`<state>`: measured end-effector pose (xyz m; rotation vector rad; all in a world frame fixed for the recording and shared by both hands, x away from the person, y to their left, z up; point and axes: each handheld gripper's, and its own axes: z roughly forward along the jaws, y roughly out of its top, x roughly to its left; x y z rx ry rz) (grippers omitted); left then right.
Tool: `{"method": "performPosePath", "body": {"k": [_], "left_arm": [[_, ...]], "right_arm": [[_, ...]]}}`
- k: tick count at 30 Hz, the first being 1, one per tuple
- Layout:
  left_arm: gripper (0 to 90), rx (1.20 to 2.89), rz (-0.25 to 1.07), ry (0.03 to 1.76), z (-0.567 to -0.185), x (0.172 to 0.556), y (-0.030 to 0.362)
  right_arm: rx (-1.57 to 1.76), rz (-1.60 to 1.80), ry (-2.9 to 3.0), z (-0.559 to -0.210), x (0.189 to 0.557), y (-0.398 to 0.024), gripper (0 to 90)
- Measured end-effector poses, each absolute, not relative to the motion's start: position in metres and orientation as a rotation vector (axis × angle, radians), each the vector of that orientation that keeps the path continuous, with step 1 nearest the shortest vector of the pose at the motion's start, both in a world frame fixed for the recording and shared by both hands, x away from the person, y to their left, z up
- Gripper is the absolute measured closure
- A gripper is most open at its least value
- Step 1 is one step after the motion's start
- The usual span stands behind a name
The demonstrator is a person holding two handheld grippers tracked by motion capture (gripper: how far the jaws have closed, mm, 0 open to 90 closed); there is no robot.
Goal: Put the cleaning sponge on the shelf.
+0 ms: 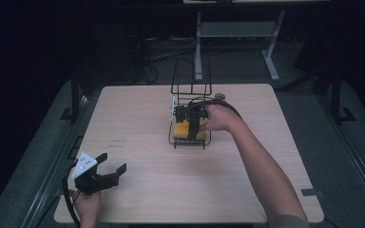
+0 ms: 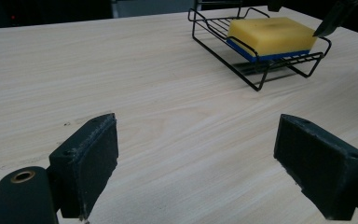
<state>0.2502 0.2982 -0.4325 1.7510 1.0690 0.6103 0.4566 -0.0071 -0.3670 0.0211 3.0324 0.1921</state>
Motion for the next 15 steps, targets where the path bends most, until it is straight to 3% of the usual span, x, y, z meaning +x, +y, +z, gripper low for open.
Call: {"method": "performPosePath", "body": {"k": [15], "left_arm": [[12.9,1.756,0.611,1.068,-0.433,0.250,0.298]], "right_arm": [[-0.036,0.181,3.044,-0.371,0.433,0.003,16.5]]}}
